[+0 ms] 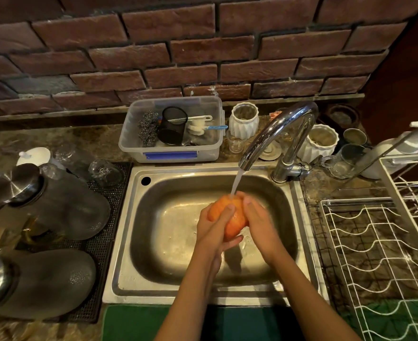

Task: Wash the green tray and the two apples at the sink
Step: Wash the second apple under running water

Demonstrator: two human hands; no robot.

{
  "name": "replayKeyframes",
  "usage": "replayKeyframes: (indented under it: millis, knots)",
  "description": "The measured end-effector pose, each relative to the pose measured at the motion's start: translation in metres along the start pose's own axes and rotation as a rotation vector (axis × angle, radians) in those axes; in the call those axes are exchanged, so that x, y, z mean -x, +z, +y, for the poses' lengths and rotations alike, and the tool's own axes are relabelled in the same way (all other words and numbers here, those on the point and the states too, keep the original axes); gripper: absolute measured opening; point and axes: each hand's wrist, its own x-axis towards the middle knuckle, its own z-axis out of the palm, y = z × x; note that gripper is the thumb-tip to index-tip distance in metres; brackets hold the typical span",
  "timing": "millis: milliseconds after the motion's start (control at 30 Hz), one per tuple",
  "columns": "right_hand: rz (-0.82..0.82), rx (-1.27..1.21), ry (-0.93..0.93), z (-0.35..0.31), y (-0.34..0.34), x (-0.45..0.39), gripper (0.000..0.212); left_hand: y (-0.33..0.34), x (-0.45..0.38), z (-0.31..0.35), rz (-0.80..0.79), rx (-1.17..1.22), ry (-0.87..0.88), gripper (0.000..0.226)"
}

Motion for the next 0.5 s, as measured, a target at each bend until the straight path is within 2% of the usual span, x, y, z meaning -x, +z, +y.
replayKeyframes:
  millis: [67,167,233,400,500]
  knots:
    - [0.063,0.201,-0.027,0.012,-0.011,0.011,0.042,-0.003,0.004,-0.002,0.015,-0.008,0.018,0.051]
    - [0.144,0.624,-0.093,0.040,-0.040,0.036,0.048,-0.007,0.008,-0.002,0.019,-0.034,0.028,0.045]
    - [0.163,0.805,-0.085,0.060,-0.060,0.058,0.054,-0.009,0.012,-0.003,0.015,-0.049,0.043,0.038]
    - [0.206,0.963,0.048,0.100,-0.080,0.109,0.068,-0.013,0.020,-0.012,0.001,-0.069,0.073,0.039]
    - [0.170,1.048,0.058,0.118,-0.077,0.126,0.070,-0.014,0.029,-0.017,-0.016,-0.071,0.091,0.046]
